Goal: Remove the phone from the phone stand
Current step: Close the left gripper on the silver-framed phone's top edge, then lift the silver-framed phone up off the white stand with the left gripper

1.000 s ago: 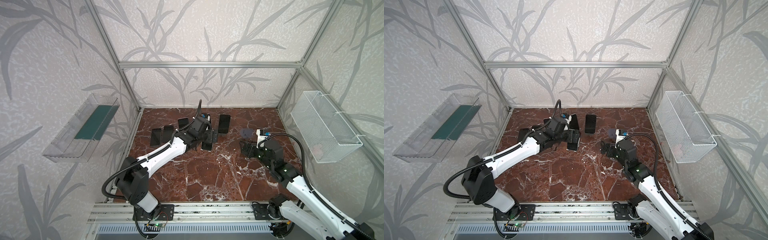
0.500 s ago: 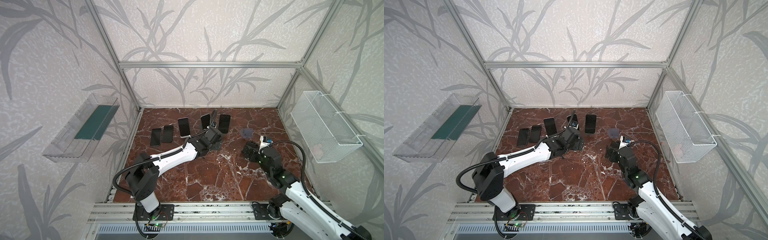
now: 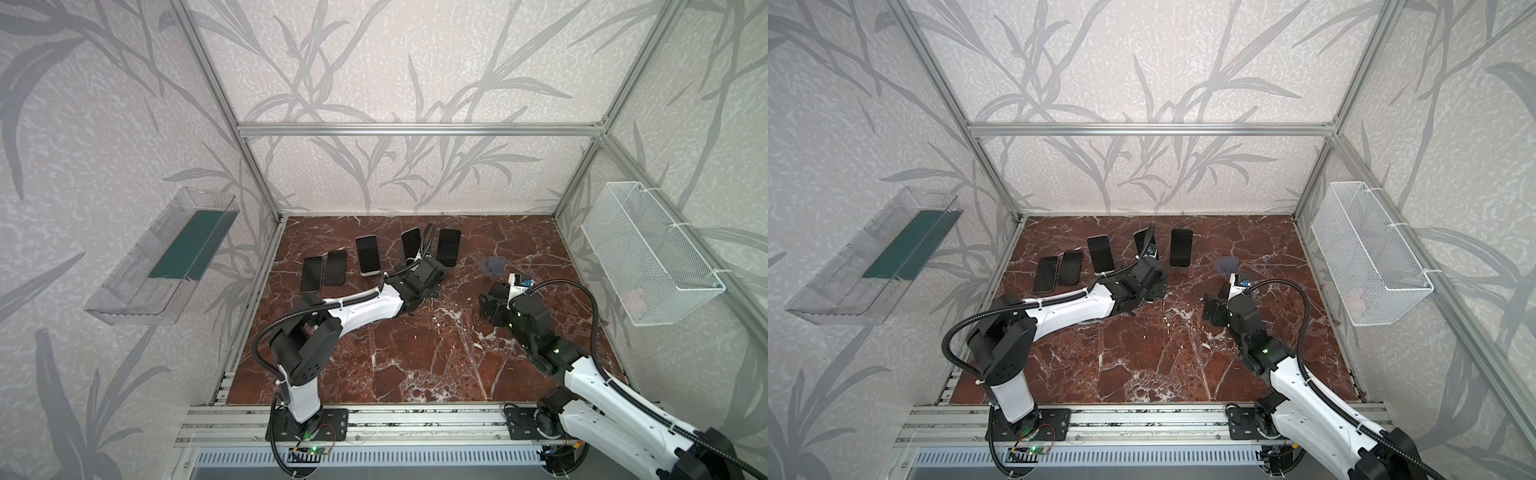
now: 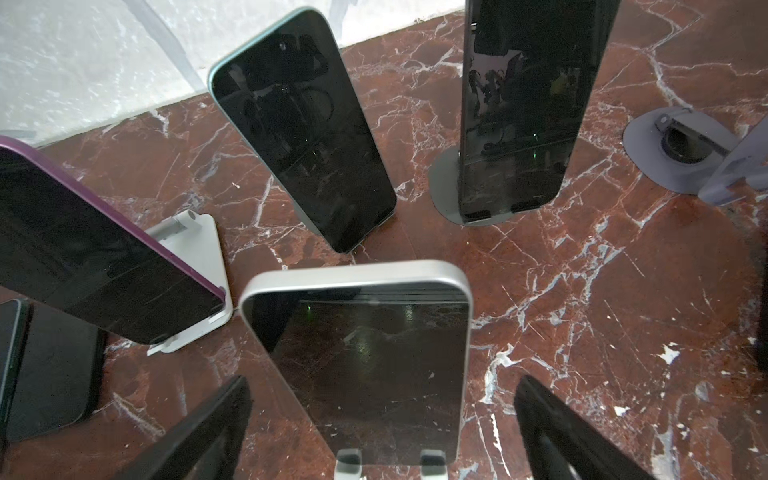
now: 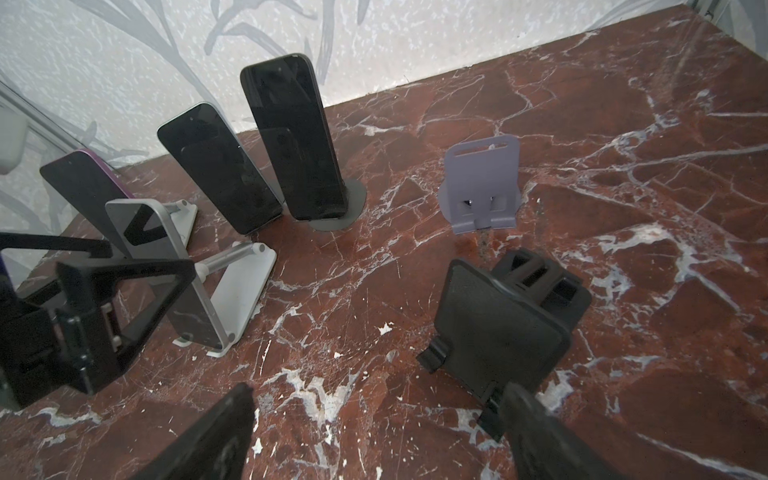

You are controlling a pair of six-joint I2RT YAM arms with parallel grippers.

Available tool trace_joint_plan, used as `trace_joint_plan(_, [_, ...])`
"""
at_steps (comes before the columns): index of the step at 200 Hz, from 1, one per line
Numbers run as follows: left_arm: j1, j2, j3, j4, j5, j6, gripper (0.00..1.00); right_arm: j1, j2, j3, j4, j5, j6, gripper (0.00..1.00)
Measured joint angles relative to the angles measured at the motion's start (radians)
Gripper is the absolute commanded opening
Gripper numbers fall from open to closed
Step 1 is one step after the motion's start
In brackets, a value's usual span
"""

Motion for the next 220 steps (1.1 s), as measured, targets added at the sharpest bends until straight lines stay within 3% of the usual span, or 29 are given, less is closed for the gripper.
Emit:
trace_joint_plan(44, [0.064, 0.015, 0.037, -0.005, 0.061, -0.011, 0.99, 0.003, 0.001, 0.0, 0.004, 0.015, -0.007, 0.92])
trace_joint_plan(106, [0.091, 0.037, 0.047, 0.023, 0.177, -0.012, 0.88, 0.004, 0.0, 0.0, 0.019, 0.023, -0.008, 0.92])
trace_joint_plan(146, [0.091, 0.039, 0.047, 0.023, 0.217, -0.02, 0.71, 0.005, -0.002, 0.0, 0.016, 0.044, -0.007, 0.92])
trace_joint_plan(220, [0.091, -0.006, 0.031, 0.013, 0.254, -0.024, 0.68, 0.005, -0.034, 0.0, 0.013, 0.057, -0.006, 0.92])
